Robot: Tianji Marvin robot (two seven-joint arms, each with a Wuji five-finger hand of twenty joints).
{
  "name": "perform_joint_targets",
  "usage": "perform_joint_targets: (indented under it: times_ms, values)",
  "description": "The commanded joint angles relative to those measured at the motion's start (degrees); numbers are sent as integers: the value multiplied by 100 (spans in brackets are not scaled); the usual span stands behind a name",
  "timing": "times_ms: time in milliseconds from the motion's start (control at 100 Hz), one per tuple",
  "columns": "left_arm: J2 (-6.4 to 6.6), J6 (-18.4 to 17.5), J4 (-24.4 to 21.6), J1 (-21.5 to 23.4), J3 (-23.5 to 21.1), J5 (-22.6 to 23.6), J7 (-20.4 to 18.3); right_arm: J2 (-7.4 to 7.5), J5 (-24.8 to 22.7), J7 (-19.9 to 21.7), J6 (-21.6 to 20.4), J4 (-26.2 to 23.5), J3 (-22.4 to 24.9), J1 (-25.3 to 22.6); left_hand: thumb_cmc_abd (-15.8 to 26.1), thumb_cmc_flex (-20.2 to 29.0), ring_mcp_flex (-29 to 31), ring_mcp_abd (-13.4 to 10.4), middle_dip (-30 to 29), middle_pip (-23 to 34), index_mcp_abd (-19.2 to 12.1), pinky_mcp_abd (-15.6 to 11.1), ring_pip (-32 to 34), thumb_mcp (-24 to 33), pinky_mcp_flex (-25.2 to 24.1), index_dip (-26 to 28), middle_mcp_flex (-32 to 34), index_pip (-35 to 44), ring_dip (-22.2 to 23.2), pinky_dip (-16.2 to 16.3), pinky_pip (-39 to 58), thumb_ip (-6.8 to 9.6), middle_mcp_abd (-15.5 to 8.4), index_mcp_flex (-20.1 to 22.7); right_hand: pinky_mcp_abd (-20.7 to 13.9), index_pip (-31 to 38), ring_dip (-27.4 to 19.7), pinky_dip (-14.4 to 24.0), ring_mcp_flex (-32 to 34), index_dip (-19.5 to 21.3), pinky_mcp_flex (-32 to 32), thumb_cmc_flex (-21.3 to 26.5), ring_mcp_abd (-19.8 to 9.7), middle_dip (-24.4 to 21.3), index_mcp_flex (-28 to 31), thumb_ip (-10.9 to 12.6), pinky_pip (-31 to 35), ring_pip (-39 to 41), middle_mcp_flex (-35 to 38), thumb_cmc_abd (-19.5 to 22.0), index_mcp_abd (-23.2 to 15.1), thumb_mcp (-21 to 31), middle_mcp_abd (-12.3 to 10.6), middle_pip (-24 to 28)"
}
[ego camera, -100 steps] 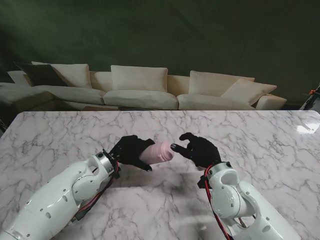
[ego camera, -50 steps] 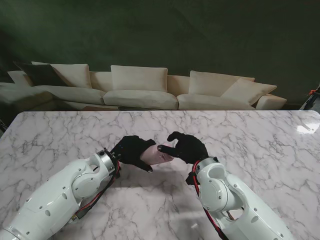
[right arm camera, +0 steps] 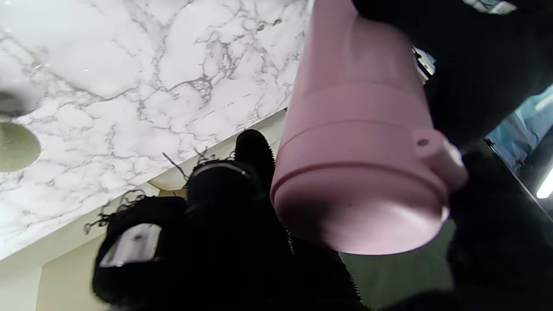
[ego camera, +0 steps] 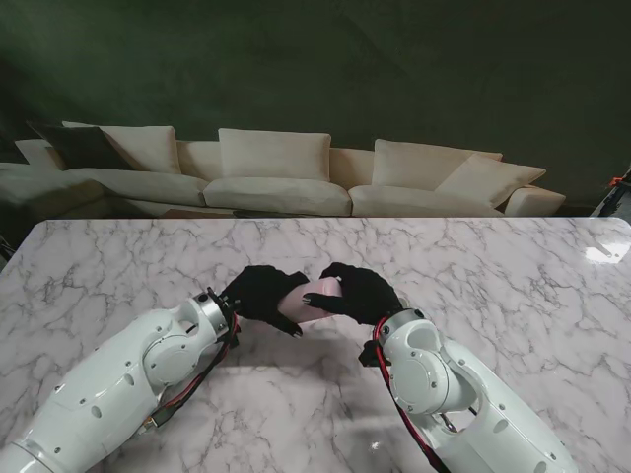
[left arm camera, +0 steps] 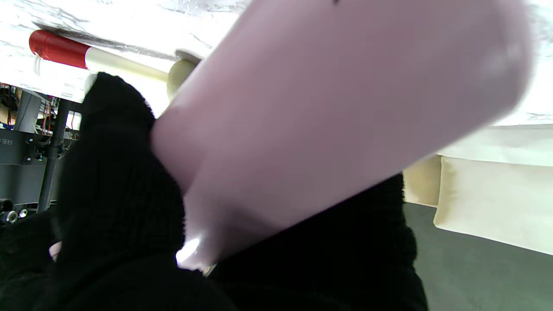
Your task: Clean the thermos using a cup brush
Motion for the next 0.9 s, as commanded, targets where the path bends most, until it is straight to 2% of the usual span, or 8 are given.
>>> perform_joint_targets:
  times_ms: [0, 150, 320, 370, 410, 510, 640, 890]
  values:
    - [-35, 35, -22, -47, -11, -44, -68, -28, -41, 96, -81, 41, -19, -16, 1159, 1820, 658, -602, 86, 270, -1508, -908, 973, 2279, 377, 510, 402, 1157, 299, -24, 315, 305, -576, 122, -463, 374, 92, 115, 169, 347, 282, 527, -115, 137, 229, 170, 888, 217, 9, -146, -559, 738, -580, 297]
    - [-42, 61, -34, -44, -31, -100, -96, -35, -194, -74, -450, 196, -45, 14, 1140, 1818, 767, -627, 62, 280, -1499, -982, 990, 2285, 496, 487, 446, 1151, 310, -22, 361, 293, -567, 155, -712, 452, 56, 4, 184, 666, 288, 666, -428, 421, 370, -43, 852, 173, -310, -970, -923, 2299, -744, 534]
    - [-45, 96, -48, -48, -58, -162, -158, -55, -416, -390, -955, 440, -92, 58, 1128, 1802, 847, -669, 2, 267, -1508, -1056, 968, 2301, 582, 471, 473, 1152, 295, -38, 397, 287, -569, 176, -698, 554, -273, -312, 201, 896, 219, 1004, -480, 617, 538, -151, 424, -602, -1002, -1530, -1347, 2920, -814, 644]
    - [-47, 96, -44, -55, -59, -177, -168, -49, -463, -422, -1117, 493, -90, 67, 1126, 1797, 856, -670, -1, 268, -1511, -1060, 964, 2299, 583, 462, 474, 1145, 294, -42, 397, 283, -567, 177, -550, 774, -329, -574, -91, 625, 90, 1159, -440, 666, 588, -477, 145, -1138, -1415, -1667, -1586, 2981, -780, 642]
    - [-49, 97, -41, -59, -59, -191, -173, -39, -505, -433, -1239, 524, -87, 67, 1124, 1801, 859, -671, -2, 268, -1511, -1059, 961, 2305, 584, 460, 472, 1144, 294, -45, 399, 283, -567, 180, -305, 908, -251, -610, -713, 574, -511, 1231, -397, 655, 613, -603, -196, -1434, -1818, -1730, -1700, 2928, -737, 576]
    - [-56, 104, -31, -68, -58, -220, -172, -7, -682, -481, -1579, 618, -74, 72, 1133, 1805, 866, -675, 0, 275, -1508, -1051, 962, 2316, 586, 456, 466, 1144, 300, -52, 403, 284, -562, 181, 7, 1277, 24, 91, -2160, 526, -2266, 1183, -292, 473, 882, -879, -1194, -2150, -2565, -1914, -2004, 2523, -617, 296]
    - [-61, 115, -18, -80, -48, -235, -160, -9, -760, -656, -2006, 779, -77, 83, 1130, 1796, 870, -665, 7, 287, -1504, -1045, 968, 2321, 586, 455, 461, 1146, 311, -56, 411, 285, -561, 179, 225, 1257, -226, 500, -3175, 560, -3575, 713, -79, 100, 1626, -925, -2037, -3081, -2525, -1772, -2056, 1728, -719, -126]
    - [-66, 131, 28, -121, -20, -261, -168, -129, -309, -1021, -2778, 1046, -75, 85, 1131, 1800, 876, -668, 19, 301, -1506, -1030, 984, 2332, 581, 458, 450, 1149, 331, -55, 431, 286, -554, 172, 905, 709, -1713, -77, -3860, 690, -5247, 149, 293, -266, 2312, -475, -4172, -5665, -1839, -1115, -2145, 1034, -1375, -696]
